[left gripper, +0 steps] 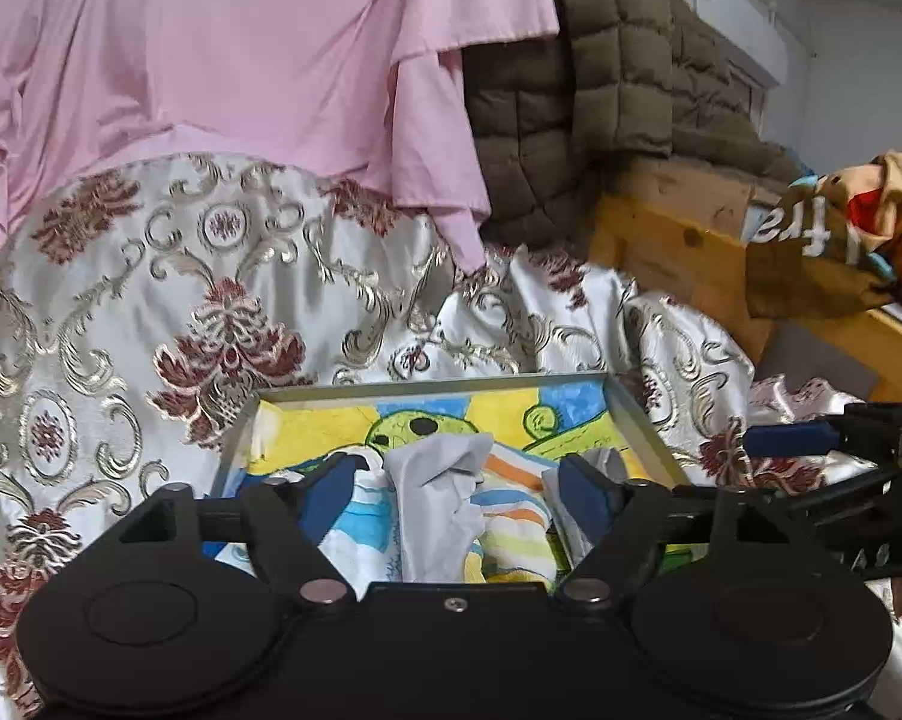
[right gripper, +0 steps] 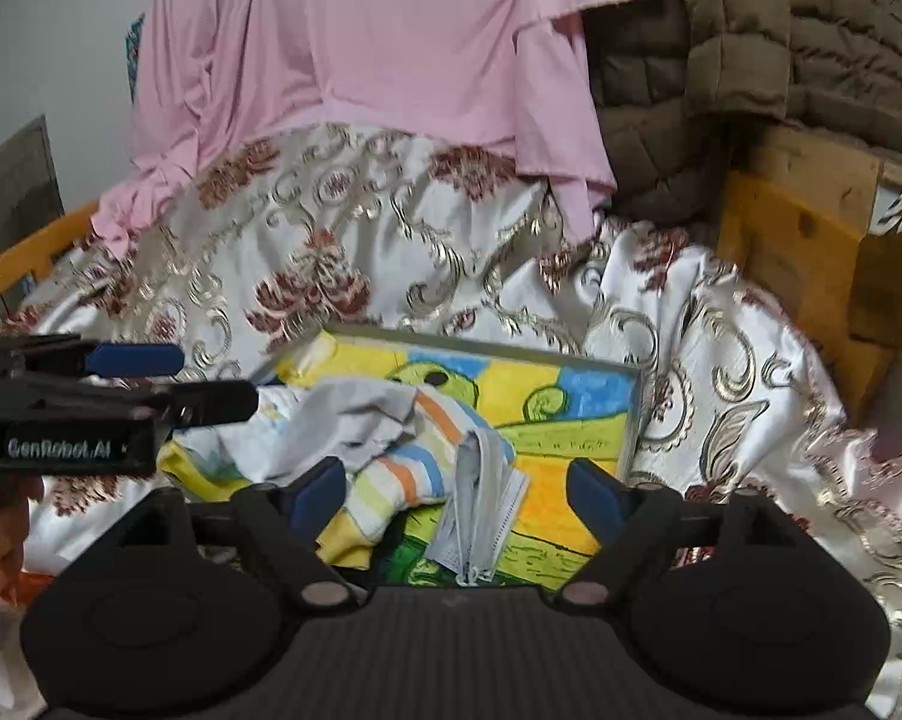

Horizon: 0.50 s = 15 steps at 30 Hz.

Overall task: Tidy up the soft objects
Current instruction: 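Open the left tool to drop the tissue while the right tool releases the mask into the tray, then move both tools back from the tray toward the remaining pile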

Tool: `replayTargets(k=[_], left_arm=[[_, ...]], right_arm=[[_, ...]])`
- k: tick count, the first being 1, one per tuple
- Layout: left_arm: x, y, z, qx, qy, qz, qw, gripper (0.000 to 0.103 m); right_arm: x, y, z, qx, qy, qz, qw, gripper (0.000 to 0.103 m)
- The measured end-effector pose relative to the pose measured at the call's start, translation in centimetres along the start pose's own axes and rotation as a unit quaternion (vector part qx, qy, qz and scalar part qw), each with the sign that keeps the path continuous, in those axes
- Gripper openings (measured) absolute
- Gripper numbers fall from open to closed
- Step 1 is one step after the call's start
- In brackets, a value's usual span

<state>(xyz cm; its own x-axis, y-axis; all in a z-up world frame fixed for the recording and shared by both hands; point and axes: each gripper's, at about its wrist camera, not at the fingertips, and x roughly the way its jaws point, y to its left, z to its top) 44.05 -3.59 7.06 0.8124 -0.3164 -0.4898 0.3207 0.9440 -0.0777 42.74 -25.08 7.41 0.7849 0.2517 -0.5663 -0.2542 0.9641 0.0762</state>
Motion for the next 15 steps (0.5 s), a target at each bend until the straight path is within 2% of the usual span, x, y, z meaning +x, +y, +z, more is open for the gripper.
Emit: replayTargets(k=[5, 9, 15], left_arm=[[-3.4, -0.4, -0.5, 0.011, -0.018, 0.007, 0.9998, 0.086], [-6.0, -0.5, -1.0, 0.004, -0.032, 0.011, 0.9994, 0.092], [-10.3, -0.7, -2.2, -0.004, -0.047, 0.024, 0.9986, 0.096]], right_arm=[[-2.9, 0.5, 0.2, 0.000, -0.021, 0.006, 1.000, 0.091], [-5.1, 0.9, 0.0, 0.002, -0.035, 0.009, 0.999, 0.094], [-8.8, 1.9, -1.1, 0.003, -0.061, 0.022, 0.998, 0.098]])
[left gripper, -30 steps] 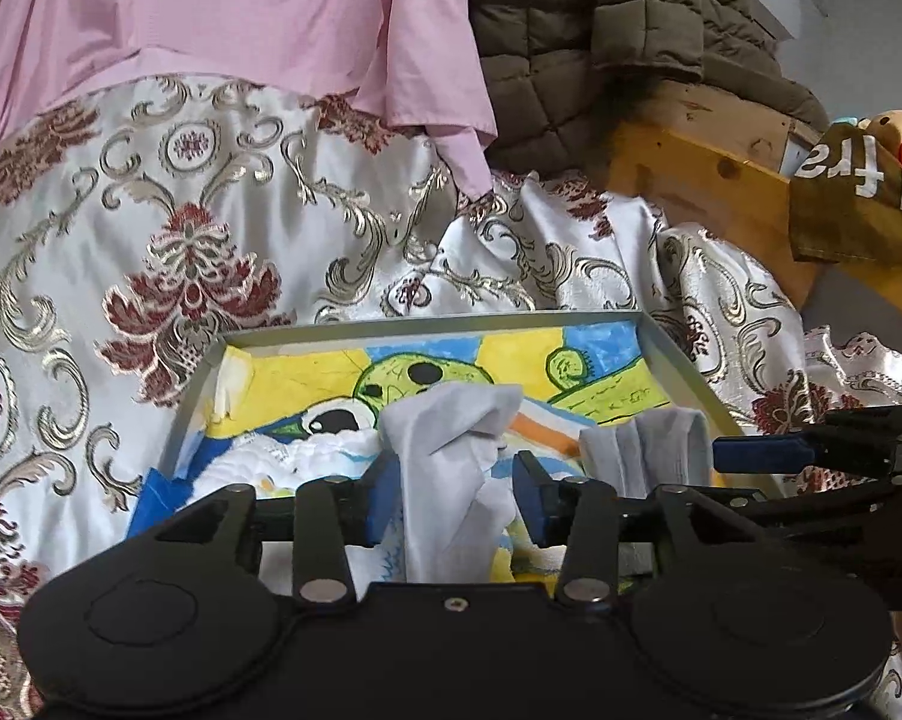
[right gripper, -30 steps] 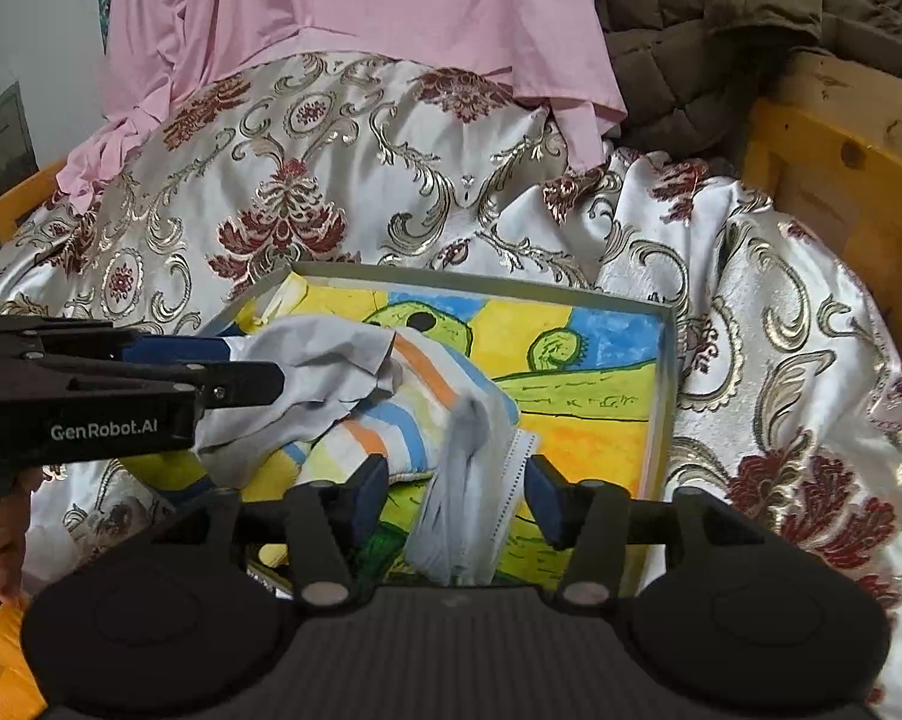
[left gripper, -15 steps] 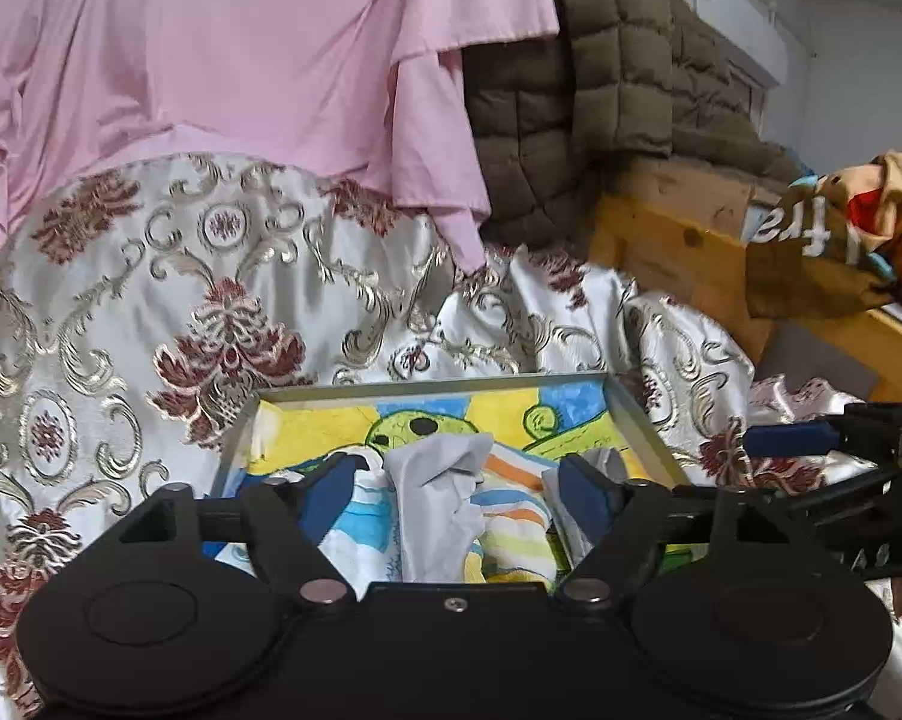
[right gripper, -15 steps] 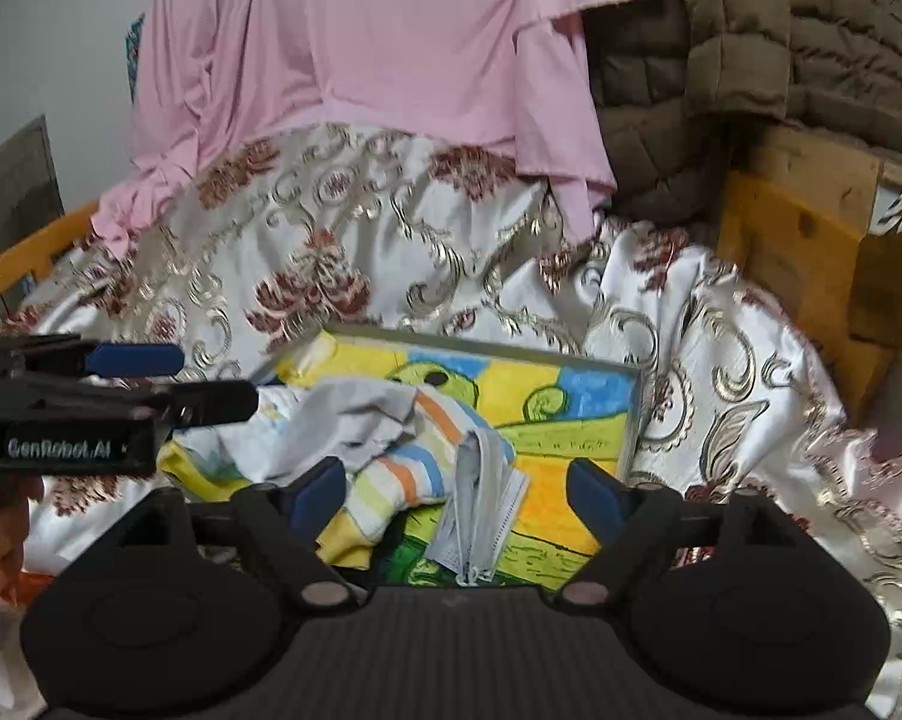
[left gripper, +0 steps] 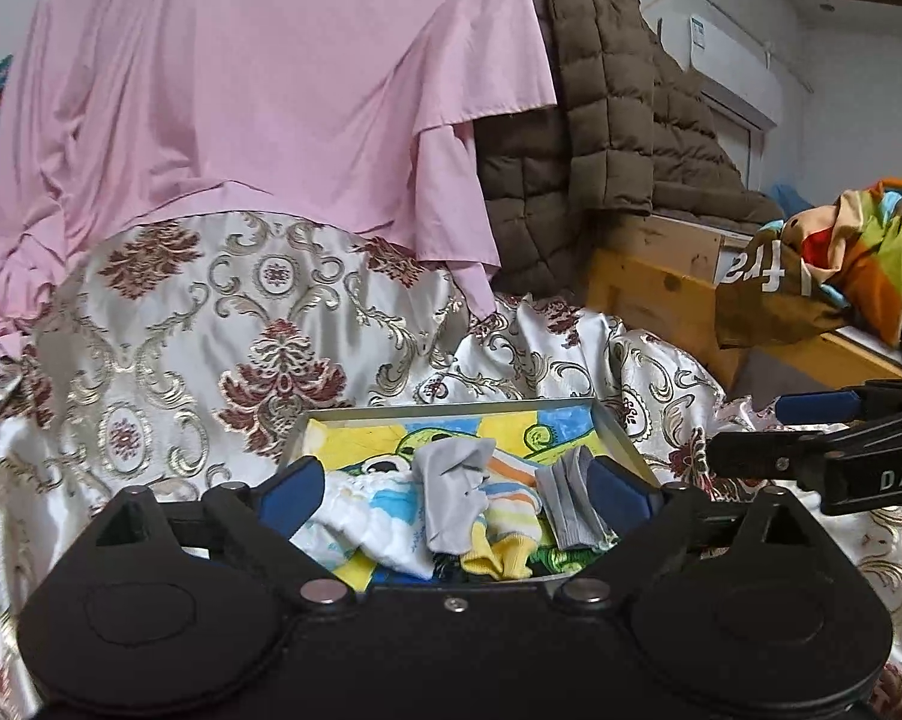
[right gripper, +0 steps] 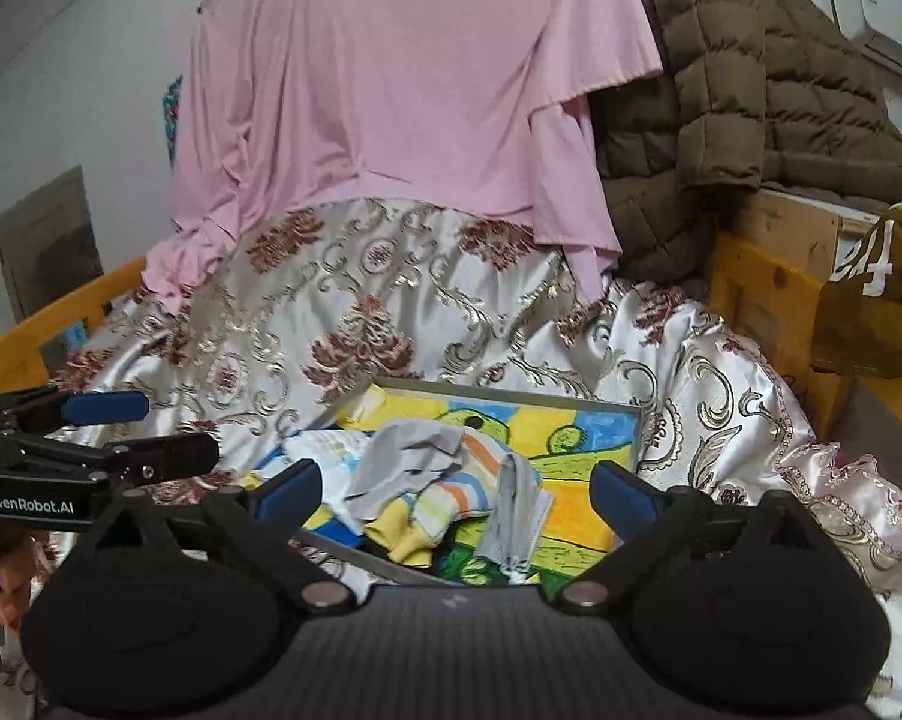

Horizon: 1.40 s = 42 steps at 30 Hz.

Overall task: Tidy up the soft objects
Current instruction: 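Move both tools back from the tray toward the remaining pile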

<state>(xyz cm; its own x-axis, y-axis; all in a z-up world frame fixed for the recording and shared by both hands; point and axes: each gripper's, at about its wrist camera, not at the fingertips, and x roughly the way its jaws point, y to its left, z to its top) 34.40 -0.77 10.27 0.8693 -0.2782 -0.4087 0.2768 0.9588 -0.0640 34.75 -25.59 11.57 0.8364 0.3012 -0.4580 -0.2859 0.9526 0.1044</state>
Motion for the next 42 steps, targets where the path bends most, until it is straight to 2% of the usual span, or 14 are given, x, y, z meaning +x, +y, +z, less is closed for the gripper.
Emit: replayTargets(k=[11, 19, 28, 33, 42], left_arm=[[-7.4, -0.6, -2.6, -0.009, -0.010, 0.020, 0.9997, 0.099], [-11.7, -1.7, -4.7, -0.003, -0.019, 0.021, 0.9996, 0.102], [-13.9, -2.9, -8.3, -0.001, -0.010, 0.024, 0.9997, 0.102], [-13.8, -2.8, -10.8, -0.001, 0.020, 0.024, 0.9995, 0.102], [-14.2, -1.7, -14.1, -0.035, 0.057, 0.033, 0.9972, 0.102]], right_arm=[[-6.4, 2.3, -3.0, -0.002, -0.033, 0.025, 0.999, 0.102], [-10.5, 3.0, -5.9, 0.009, -0.057, 0.015, 0.998, 0.102], [-13.6, 4.1, -10.7, 0.022, -0.067, -0.022, 0.997, 0.102], [-14.4, 4.3, -13.1, 0.039, -0.065, -0.043, 0.996, 0.103], [-13.8, 4.9, -15.8, 0.037, -0.041, -0.045, 0.997, 0.103]])
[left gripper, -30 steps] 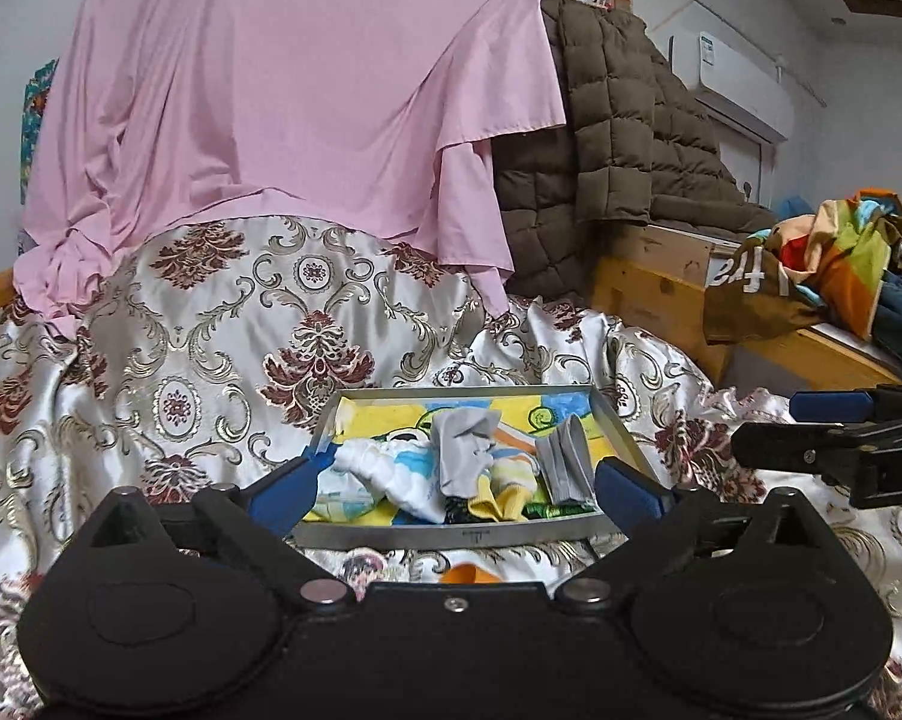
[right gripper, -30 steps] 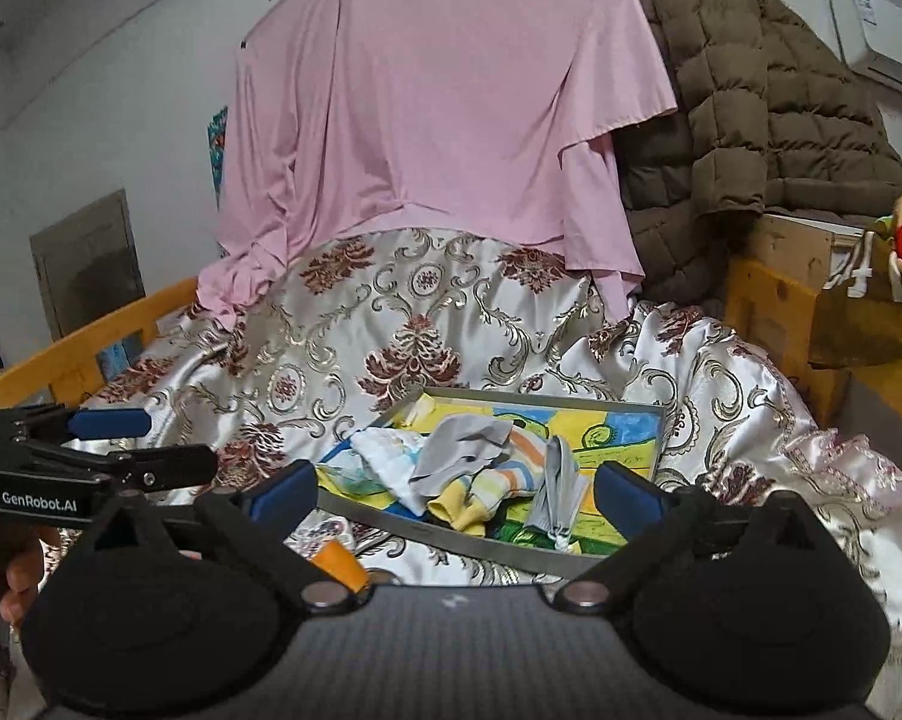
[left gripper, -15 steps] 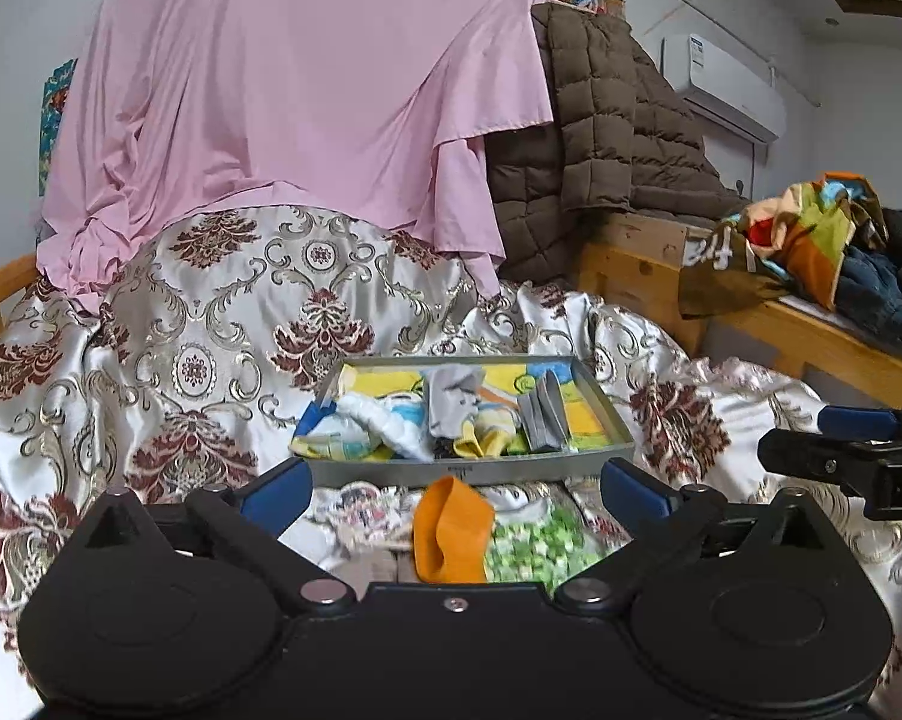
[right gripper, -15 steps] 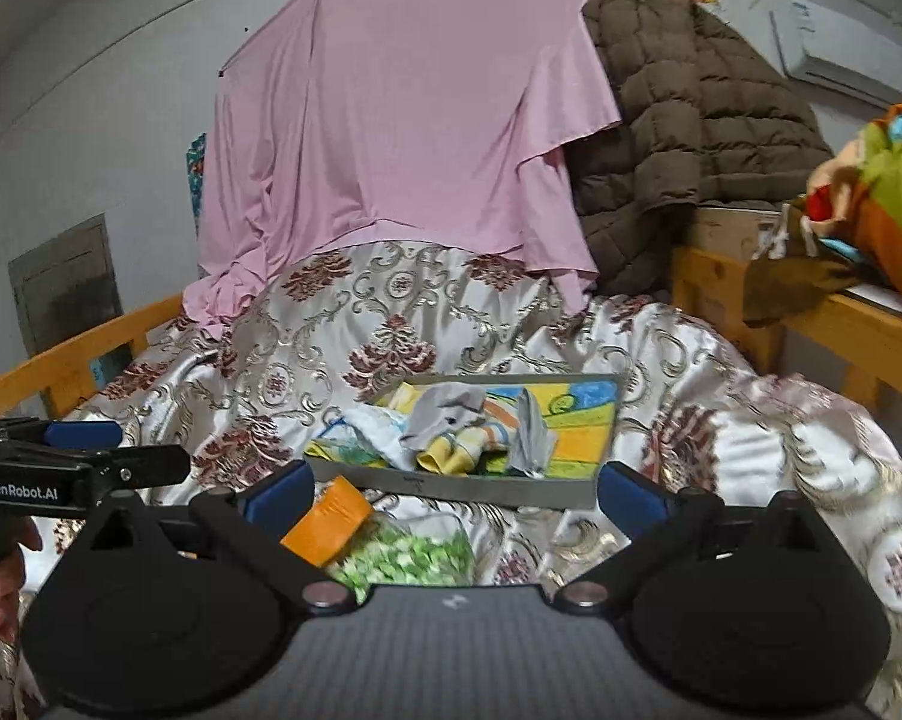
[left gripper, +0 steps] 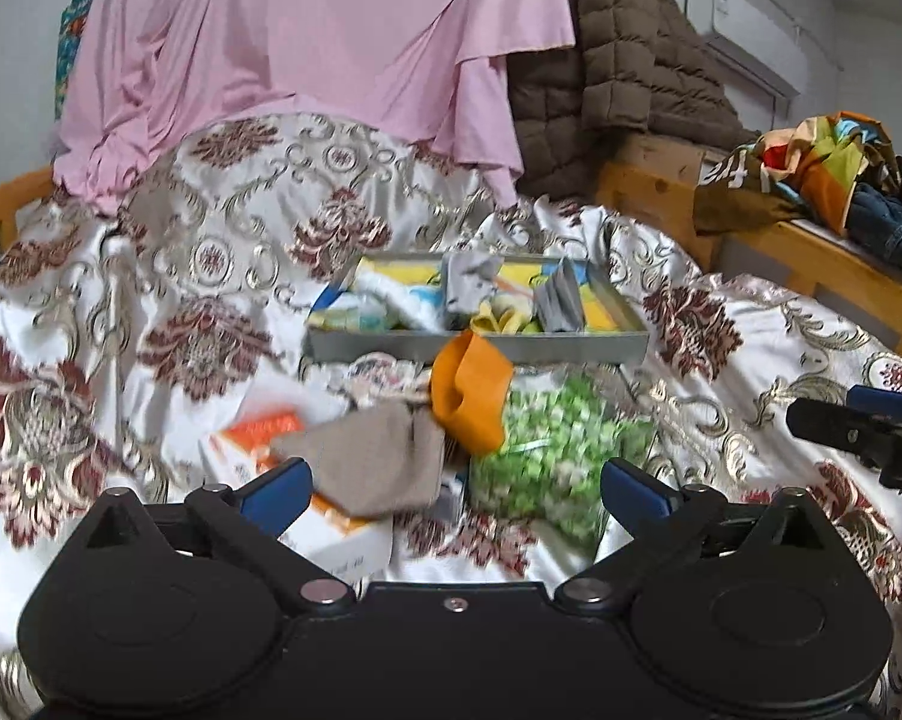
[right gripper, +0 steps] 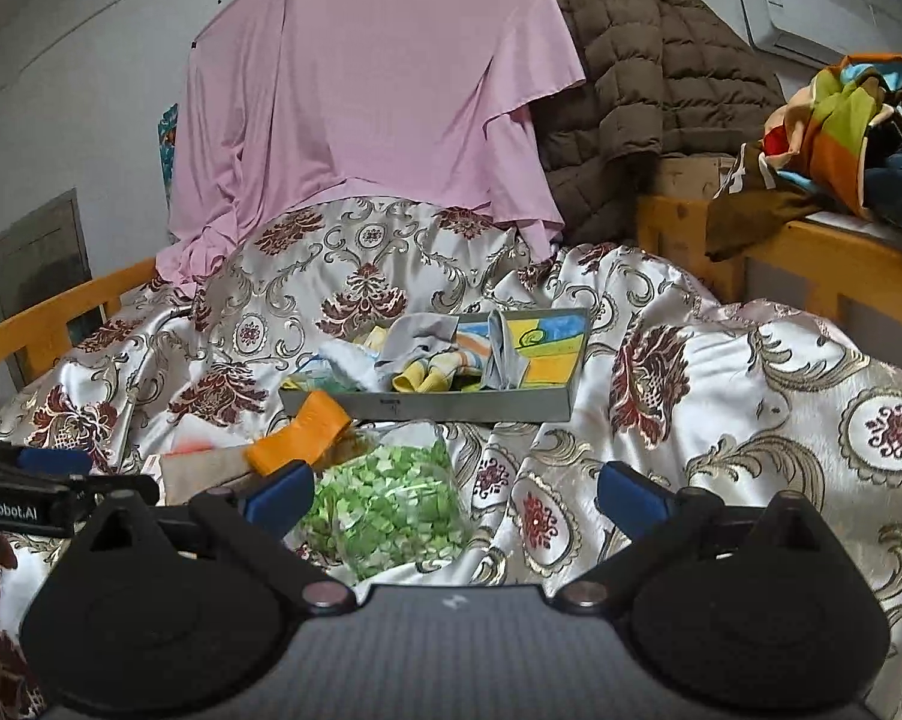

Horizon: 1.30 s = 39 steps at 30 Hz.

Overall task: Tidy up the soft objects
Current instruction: 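Move both tools back from the tray toward the remaining pile, then approach the grey drawstring bag with the left tool while the right tool approaches the orange-lidded jar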

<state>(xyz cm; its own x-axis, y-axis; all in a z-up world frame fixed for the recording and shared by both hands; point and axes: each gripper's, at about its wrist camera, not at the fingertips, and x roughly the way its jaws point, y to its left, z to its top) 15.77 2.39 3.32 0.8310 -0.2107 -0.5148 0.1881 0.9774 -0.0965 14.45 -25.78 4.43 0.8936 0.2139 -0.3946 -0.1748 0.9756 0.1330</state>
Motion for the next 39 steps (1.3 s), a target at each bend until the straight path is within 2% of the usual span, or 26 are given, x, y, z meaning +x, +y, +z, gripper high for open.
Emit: replayTargets(k=[18, 27, 39], left_arm=[[-0.2, 0.5, -4.7, -0.004, 0.063, 0.025, 0.9977, 0.102], [-0.4, 1.0, -6.0, -0.016, 0.081, 0.041, 0.9957, 0.102], [-0.8, 1.5, -6.4, -0.015, 0.085, 0.051, 0.9950, 0.102]], right_arm=[[1.9, 1.9, -4.5, -0.015, 0.103, 0.033, 0.994, 0.103], [2.8, 2.4, -4.9, -0.022, 0.126, 0.051, 0.991, 0.103], [3.2, 3.1, -5.1, -0.034, 0.126, 0.065, 0.989, 0.103]])
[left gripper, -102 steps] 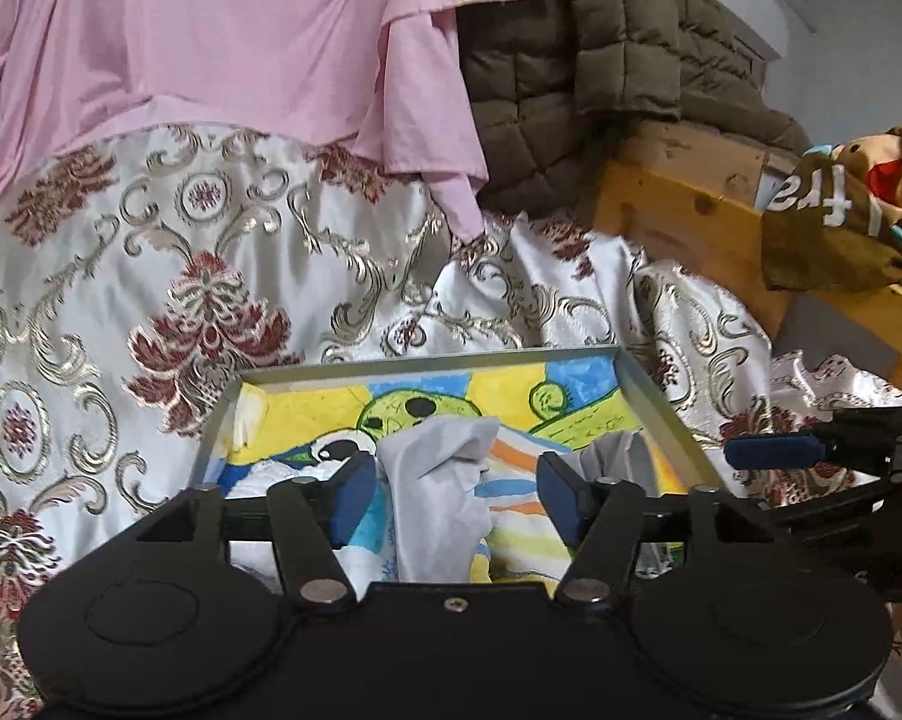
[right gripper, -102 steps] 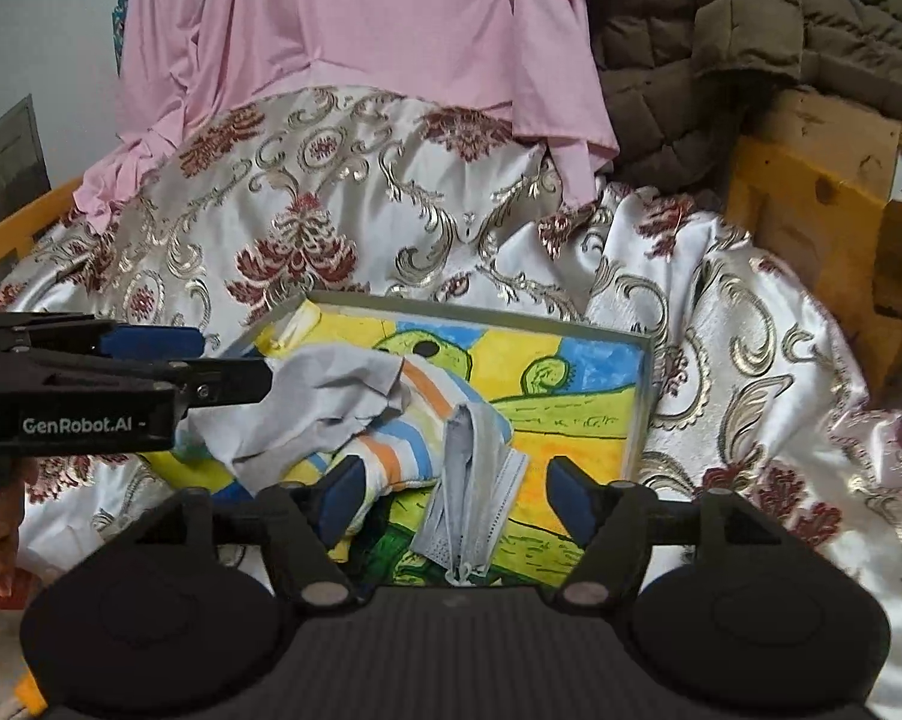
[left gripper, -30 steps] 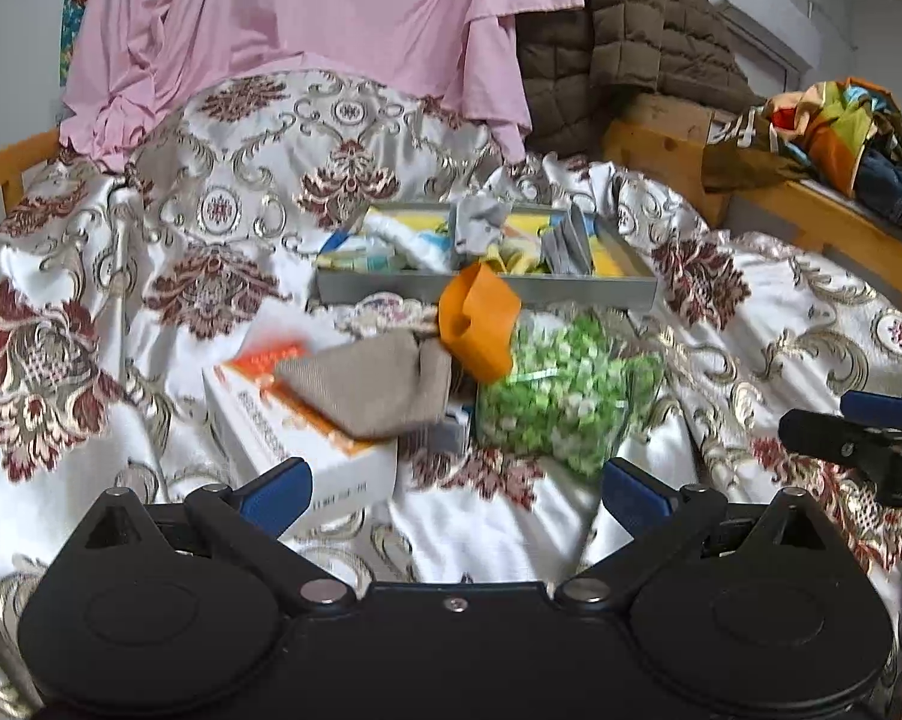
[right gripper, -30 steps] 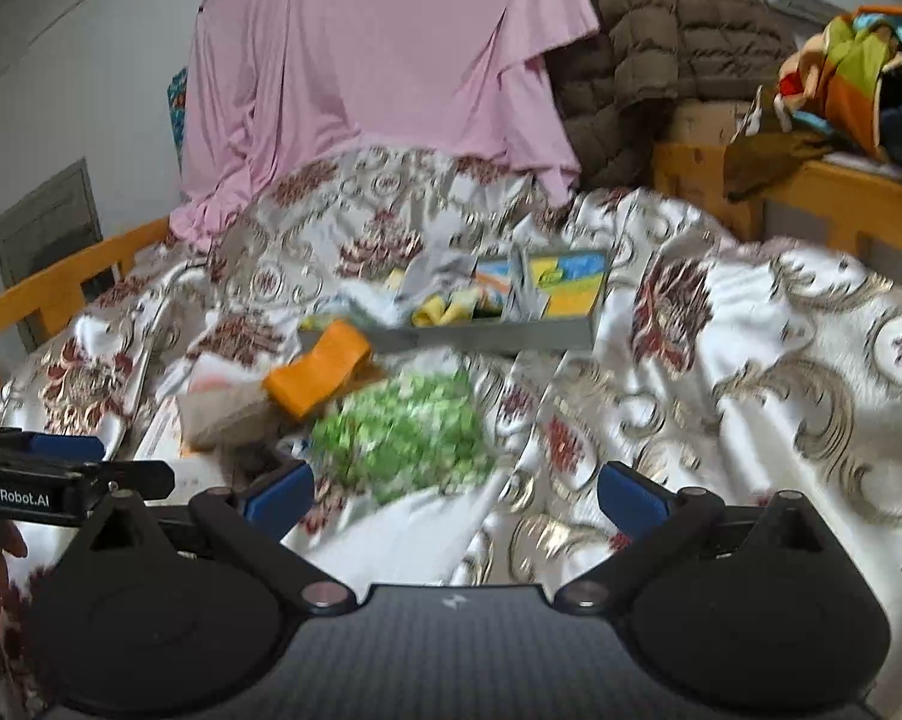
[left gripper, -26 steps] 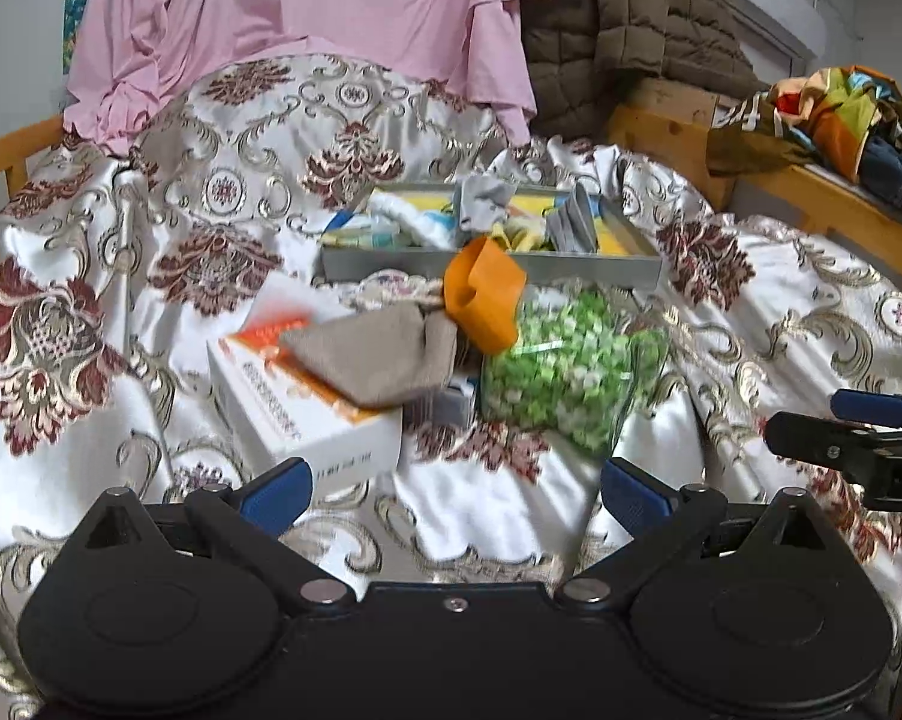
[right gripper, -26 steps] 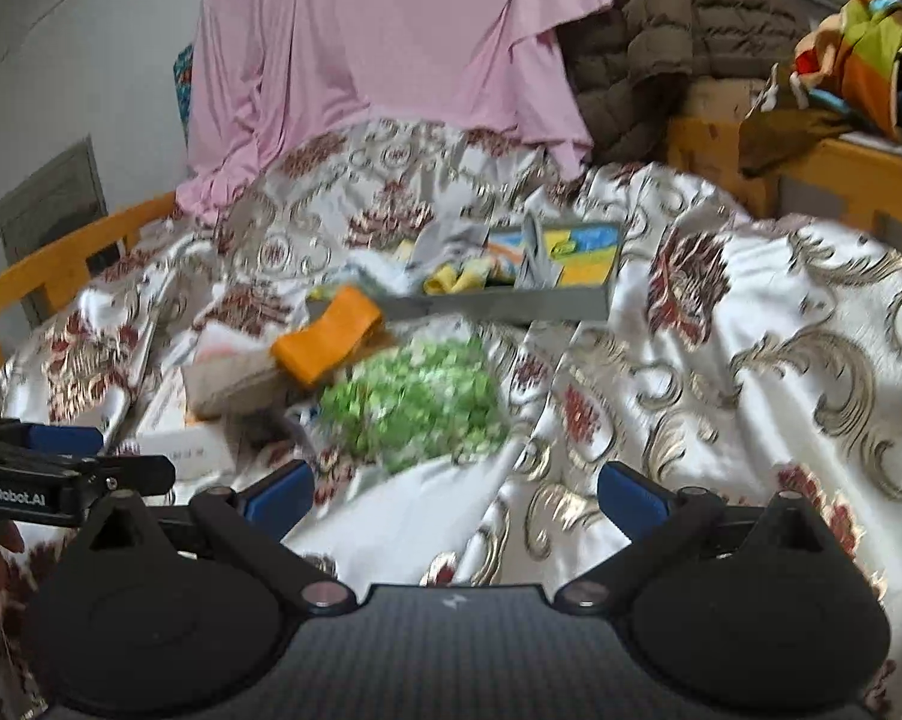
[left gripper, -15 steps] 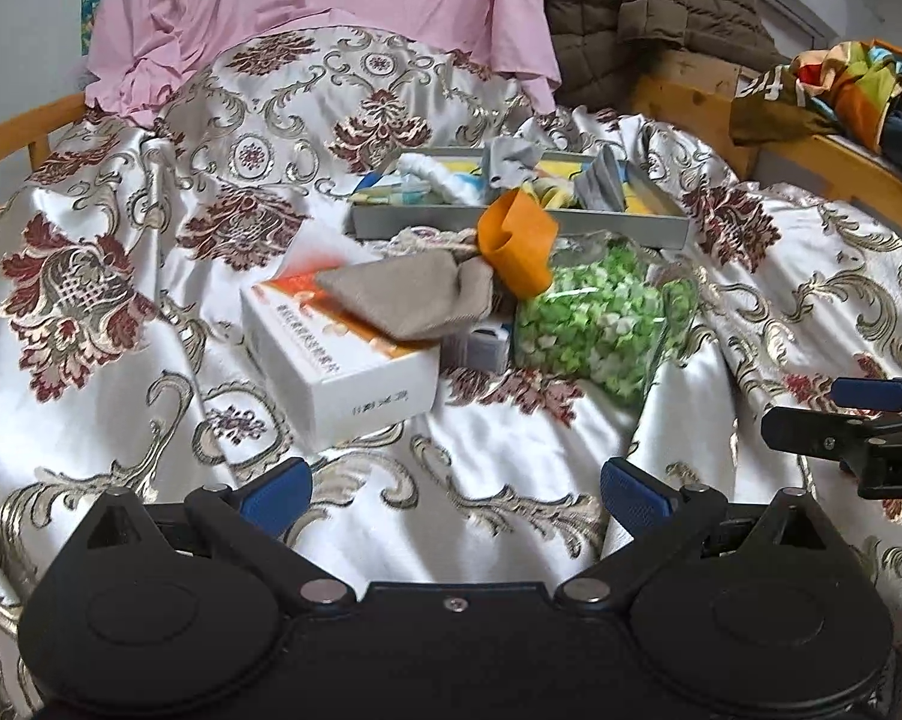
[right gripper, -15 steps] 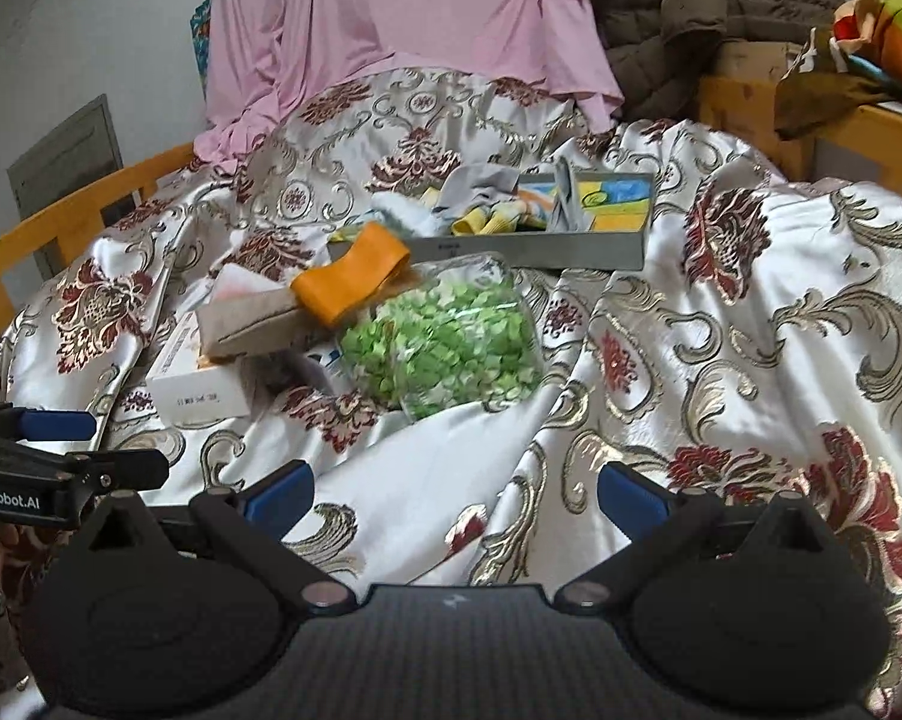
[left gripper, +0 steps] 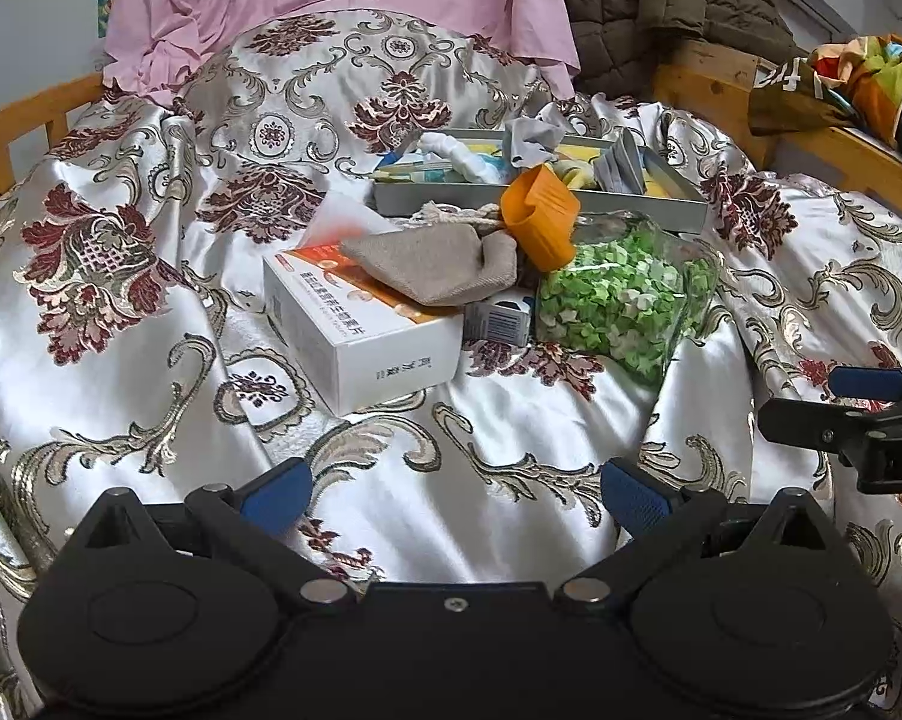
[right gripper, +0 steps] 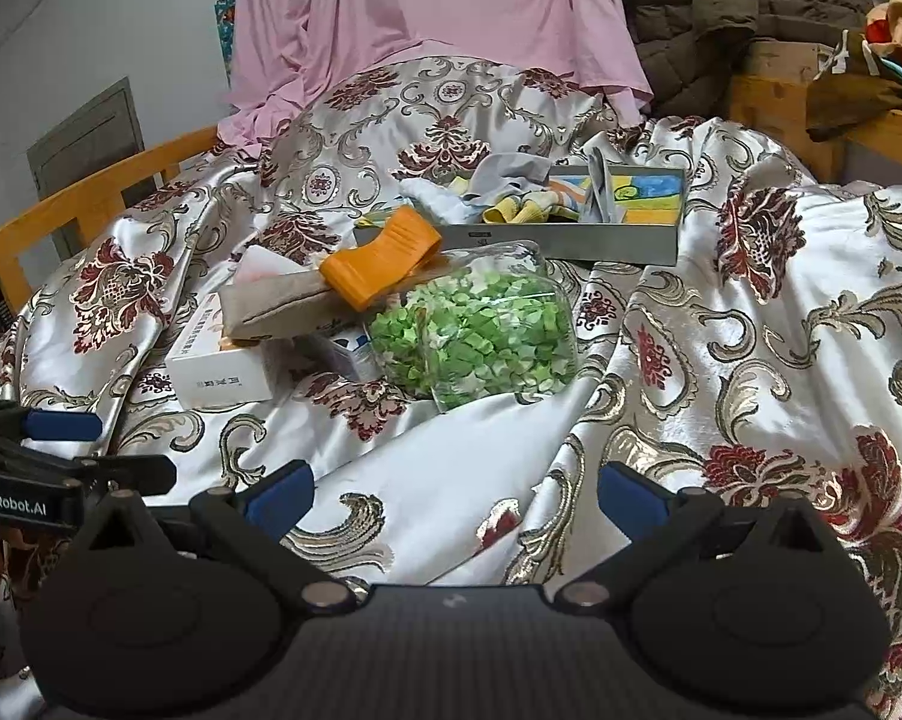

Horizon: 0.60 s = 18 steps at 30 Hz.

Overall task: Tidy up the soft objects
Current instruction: 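Approach the grey drawstring bag with the left tool while the right tool approaches the orange-lidded jar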

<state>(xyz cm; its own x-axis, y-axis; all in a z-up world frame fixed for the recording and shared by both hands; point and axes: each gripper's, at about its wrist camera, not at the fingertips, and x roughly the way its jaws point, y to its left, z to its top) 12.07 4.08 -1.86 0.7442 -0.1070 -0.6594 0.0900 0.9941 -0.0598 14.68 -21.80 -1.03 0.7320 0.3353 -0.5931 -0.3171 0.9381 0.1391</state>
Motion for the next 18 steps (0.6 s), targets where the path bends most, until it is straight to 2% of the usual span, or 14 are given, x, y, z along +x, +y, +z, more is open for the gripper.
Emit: replayTargets(k=[18], left_arm=[[-1.1, 3.1, 0.0, -0.007, -0.012, 0.025, 0.9996, 0.102]], right_arm=[[0.9, 2.2, 0.0, -0.041, -0.015, 0.021, 0.999, 0.103]])
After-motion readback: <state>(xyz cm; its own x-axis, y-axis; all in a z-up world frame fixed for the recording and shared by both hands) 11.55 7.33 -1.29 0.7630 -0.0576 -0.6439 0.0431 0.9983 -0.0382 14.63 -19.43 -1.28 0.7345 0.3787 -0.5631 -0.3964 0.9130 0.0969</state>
